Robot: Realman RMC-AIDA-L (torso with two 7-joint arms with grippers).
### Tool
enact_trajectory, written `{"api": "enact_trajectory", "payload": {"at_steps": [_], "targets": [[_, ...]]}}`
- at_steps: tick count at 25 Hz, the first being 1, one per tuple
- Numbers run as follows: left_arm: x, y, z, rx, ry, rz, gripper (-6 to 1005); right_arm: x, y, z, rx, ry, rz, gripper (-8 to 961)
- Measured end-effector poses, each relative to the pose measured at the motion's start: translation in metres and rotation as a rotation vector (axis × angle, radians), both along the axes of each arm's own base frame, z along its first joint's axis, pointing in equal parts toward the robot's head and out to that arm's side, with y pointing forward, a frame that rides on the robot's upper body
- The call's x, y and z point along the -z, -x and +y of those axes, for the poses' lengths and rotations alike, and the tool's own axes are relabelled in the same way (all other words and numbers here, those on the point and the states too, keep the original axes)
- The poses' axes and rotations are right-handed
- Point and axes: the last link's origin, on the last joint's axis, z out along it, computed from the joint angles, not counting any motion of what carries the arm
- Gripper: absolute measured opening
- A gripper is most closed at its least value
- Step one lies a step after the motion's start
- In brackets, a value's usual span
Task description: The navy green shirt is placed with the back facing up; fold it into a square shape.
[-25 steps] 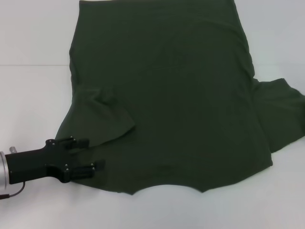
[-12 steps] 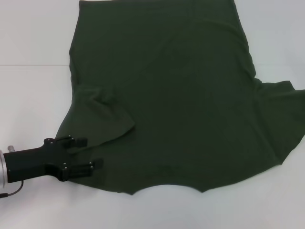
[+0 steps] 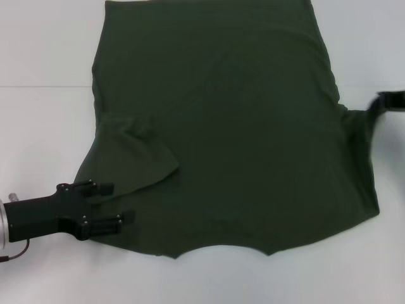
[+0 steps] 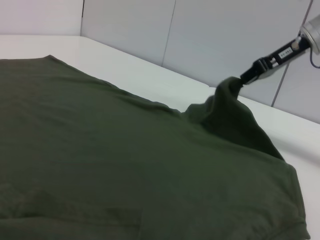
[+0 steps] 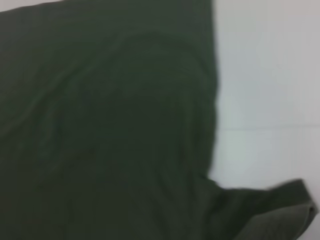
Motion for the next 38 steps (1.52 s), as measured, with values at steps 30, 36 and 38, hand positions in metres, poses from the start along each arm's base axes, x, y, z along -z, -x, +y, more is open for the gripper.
{"api": "enact_trajectory", "payload": {"at_steps": [30,36,38], "targets": [[0.001,0.002,-0.002,-0.014,0.005,-0.002,849,0.089,0.064,0.008,-0.201,0.239,-0.057,20],[0.000,0.001,-0.001,-0.015,0.004,-0.002,849,0.092,0.065,0.007,-0.202,0.244,-0.058,20],[0.000,0.001,0.000,-0.015,0.004,-0.002,849,0.092,0.064,0.007,-0.200,0.245,-0.057,21]]}}
